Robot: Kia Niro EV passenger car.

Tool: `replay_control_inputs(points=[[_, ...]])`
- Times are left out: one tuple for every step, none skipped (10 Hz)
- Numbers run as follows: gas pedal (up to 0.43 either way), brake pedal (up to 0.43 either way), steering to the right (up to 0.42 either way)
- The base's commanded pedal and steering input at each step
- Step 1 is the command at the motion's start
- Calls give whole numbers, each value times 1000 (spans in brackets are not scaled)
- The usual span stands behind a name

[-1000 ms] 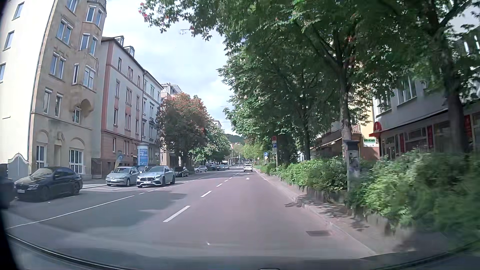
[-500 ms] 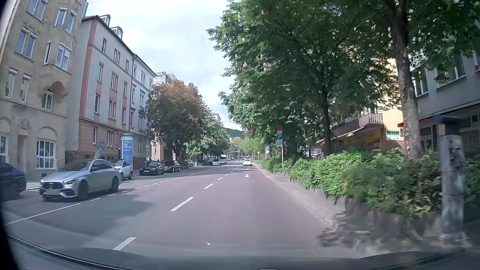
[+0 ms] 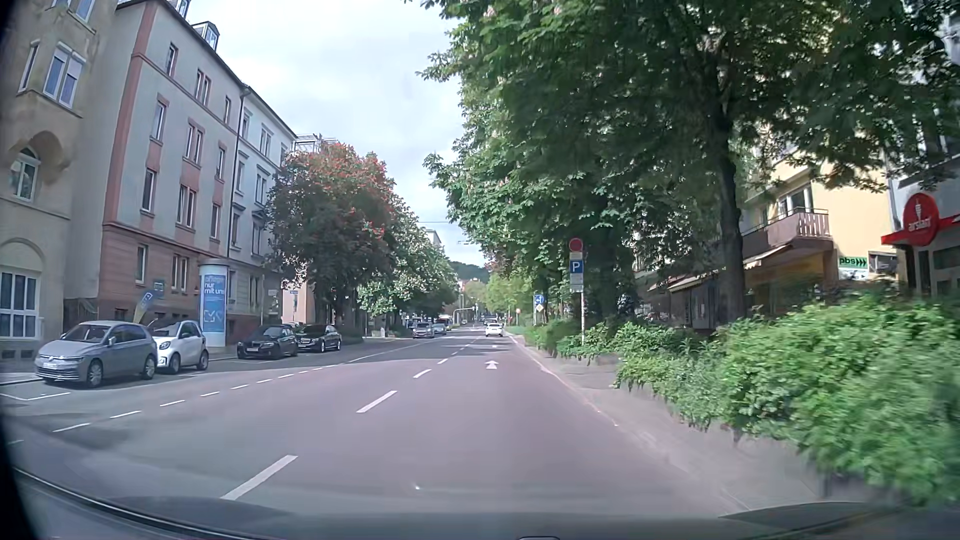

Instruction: Follow the waypoints while adhering to traffic rules and regulations

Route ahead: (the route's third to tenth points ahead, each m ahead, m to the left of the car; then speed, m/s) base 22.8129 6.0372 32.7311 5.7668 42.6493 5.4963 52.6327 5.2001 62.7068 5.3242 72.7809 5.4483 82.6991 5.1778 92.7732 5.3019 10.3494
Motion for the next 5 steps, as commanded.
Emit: replay_control_inputs(points=[[110, 0, 0], [110, 0, 0], [110, 0, 0], [110, 0, 0], [110, 0, 0]])
